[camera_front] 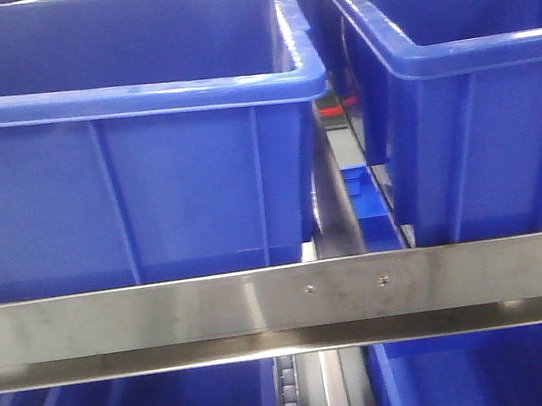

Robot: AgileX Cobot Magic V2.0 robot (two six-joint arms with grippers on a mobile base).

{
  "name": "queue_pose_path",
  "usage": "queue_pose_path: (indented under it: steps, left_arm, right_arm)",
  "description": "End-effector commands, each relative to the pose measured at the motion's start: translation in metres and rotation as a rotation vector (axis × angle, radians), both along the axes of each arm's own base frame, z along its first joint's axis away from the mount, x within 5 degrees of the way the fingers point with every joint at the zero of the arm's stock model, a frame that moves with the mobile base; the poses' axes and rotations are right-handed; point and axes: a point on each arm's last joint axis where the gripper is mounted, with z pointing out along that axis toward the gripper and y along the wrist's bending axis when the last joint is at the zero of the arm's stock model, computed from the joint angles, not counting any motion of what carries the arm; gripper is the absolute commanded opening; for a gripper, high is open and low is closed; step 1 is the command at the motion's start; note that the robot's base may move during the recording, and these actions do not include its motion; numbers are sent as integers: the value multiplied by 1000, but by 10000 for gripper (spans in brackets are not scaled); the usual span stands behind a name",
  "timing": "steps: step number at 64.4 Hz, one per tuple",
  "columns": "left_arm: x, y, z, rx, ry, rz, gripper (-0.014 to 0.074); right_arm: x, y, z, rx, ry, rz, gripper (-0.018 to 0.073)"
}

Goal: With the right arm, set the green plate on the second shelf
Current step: 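Lower the plate into the blue bin on the shelf with the right gripper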

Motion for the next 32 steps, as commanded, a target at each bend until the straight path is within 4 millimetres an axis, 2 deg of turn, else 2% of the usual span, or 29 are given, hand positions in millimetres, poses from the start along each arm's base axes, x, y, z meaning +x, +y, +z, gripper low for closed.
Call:
queue_pose_path:
  steps: [1, 9, 15, 21, 32]
  left_arm:
    - [0, 0, -5, -16, -58, 0, 130]
    - [0, 0, -5, -16, -58, 0, 130]
    - [0, 0, -5, -16, -58, 0, 130]
    - [0, 0, -5, -16, -58, 0, 130]
    - [0, 0, -5, -16, -58, 0, 130]
  right_arm:
    - [21, 3, 22, -45, -63, -48, 26]
    - [55, 10, 25, -87, -35, -70, 26]
    - [79, 7, 26, -50, -12, -118, 26]
    - [96, -7, 26, 31, -15, -216, 26]
    - [108, -35, 26, 139, -36, -369, 26]
